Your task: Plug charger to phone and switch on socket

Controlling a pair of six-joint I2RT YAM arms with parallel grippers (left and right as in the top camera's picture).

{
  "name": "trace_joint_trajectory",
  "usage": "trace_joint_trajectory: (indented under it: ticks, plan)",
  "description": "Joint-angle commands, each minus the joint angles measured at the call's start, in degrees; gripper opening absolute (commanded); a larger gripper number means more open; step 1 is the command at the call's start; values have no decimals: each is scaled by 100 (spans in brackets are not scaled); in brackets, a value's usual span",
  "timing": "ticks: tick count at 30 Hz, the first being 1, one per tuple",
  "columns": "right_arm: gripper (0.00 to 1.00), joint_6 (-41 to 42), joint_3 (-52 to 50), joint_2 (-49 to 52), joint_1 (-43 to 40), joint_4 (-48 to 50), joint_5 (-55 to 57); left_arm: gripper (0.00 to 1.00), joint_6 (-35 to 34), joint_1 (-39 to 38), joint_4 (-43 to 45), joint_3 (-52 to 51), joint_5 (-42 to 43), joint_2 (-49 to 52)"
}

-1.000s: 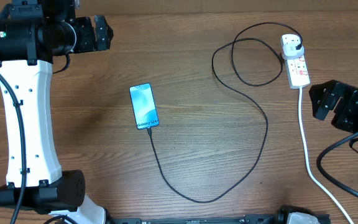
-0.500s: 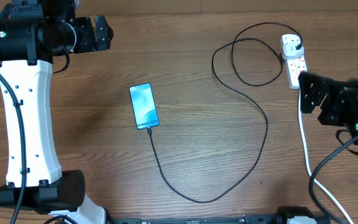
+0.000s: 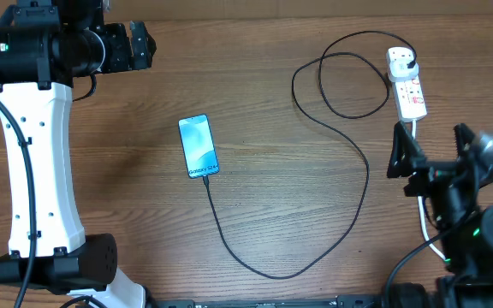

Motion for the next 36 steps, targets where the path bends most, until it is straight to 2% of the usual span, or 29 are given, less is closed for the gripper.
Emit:
trace_joint_trajectory:
  ticks: [1, 7, 15, 19, 25, 36]
  plan:
    - [100, -26, -968, -625, 35, 682, 72, 100, -20, -28, 9, 74, -48, 57]
    - [100, -24, -2684, -1714, 83, 1875, 52, 100, -20, -31, 9, 74, -46, 57]
    - [100, -22, -3958, -2688, 153, 2326, 28, 100, -20, -28, 9, 74, -48, 57]
    - [100, -22, -4299, -2859, 153, 2334, 31, 100, -20, -28, 9, 72, -46, 57]
    - [100, 22, -4291, -2859, 190, 1541, -79, 100, -20, -28, 9, 74, -48, 57]
    - [100, 37, -4291, -2855, 190, 1591, -264, 100, -17, -28, 9, 74, -48, 57]
